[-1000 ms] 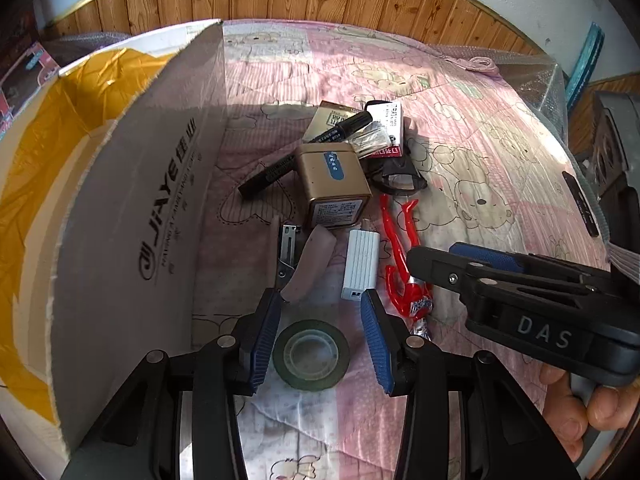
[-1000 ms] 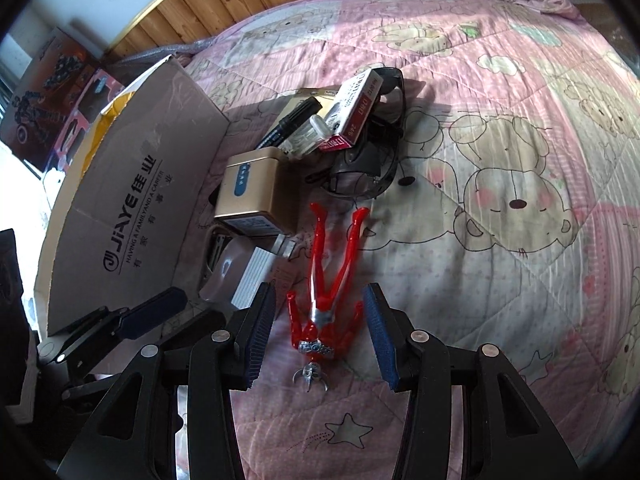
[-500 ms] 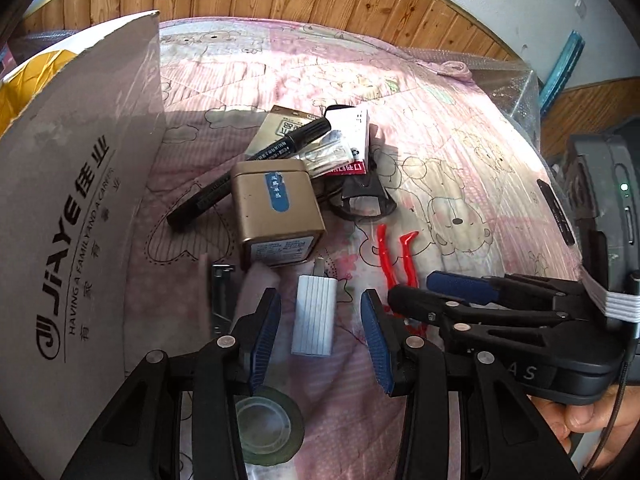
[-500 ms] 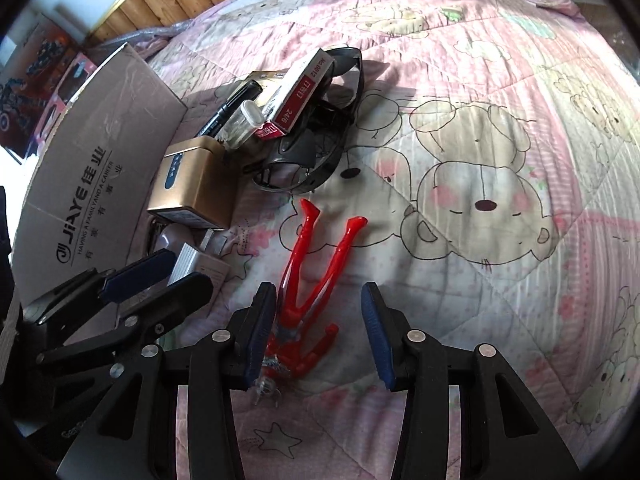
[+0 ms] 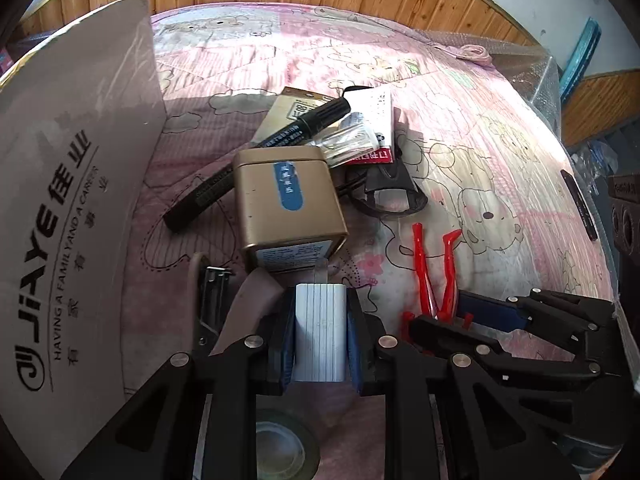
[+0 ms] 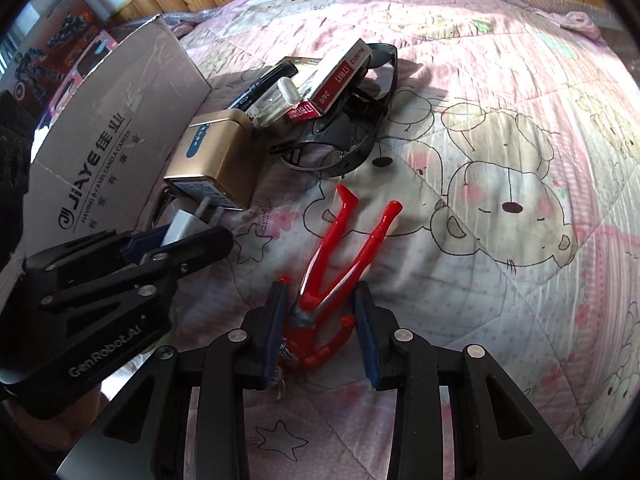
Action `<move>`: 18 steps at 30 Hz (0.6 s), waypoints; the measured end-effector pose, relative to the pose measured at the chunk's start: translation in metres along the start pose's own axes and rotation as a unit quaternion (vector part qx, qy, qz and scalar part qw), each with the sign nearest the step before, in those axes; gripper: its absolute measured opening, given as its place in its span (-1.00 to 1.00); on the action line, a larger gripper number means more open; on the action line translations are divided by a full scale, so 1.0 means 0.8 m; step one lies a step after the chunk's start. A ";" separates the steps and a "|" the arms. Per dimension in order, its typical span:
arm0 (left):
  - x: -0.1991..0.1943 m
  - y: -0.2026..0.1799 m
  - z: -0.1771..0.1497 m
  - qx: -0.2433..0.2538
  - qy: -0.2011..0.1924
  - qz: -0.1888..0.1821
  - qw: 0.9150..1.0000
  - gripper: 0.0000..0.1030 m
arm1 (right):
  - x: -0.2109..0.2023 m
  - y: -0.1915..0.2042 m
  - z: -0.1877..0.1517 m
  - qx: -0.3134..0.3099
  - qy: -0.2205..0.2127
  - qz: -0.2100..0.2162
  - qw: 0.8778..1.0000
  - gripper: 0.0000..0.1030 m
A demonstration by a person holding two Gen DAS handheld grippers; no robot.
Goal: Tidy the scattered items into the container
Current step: 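Grasp the white plug charger with the left tool while the right tool grasps the red toy figure, then carry the white charger and red figure over the yellow-lined cardboard box with both tools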
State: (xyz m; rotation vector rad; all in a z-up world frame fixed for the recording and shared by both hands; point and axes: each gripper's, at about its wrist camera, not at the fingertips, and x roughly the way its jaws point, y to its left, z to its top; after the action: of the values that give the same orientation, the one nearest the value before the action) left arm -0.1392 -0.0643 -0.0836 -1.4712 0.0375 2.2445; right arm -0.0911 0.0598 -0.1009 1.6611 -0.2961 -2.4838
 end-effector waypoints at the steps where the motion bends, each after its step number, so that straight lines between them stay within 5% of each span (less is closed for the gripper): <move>1: -0.006 0.002 0.000 -0.006 -0.003 -0.001 1.000 -0.56 | -0.003 -0.001 0.000 0.006 -0.003 0.003 1.000 -0.38; 6: -0.038 0.005 0.000 -0.017 -0.018 0.006 1.000 -0.56 | -0.029 -0.019 0.001 0.054 -0.026 0.059 0.996 -0.77; 18: -0.081 0.017 -0.023 -0.033 -0.041 0.013 0.999 -0.56 | -0.003 -0.002 -0.003 0.040 0.000 0.027 0.999 -0.54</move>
State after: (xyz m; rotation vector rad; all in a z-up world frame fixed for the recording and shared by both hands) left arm -0.1071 -0.1042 -0.0379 -1.4189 -0.0441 2.3459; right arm -0.0879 0.0618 -0.1005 1.6596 -0.4404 -2.4644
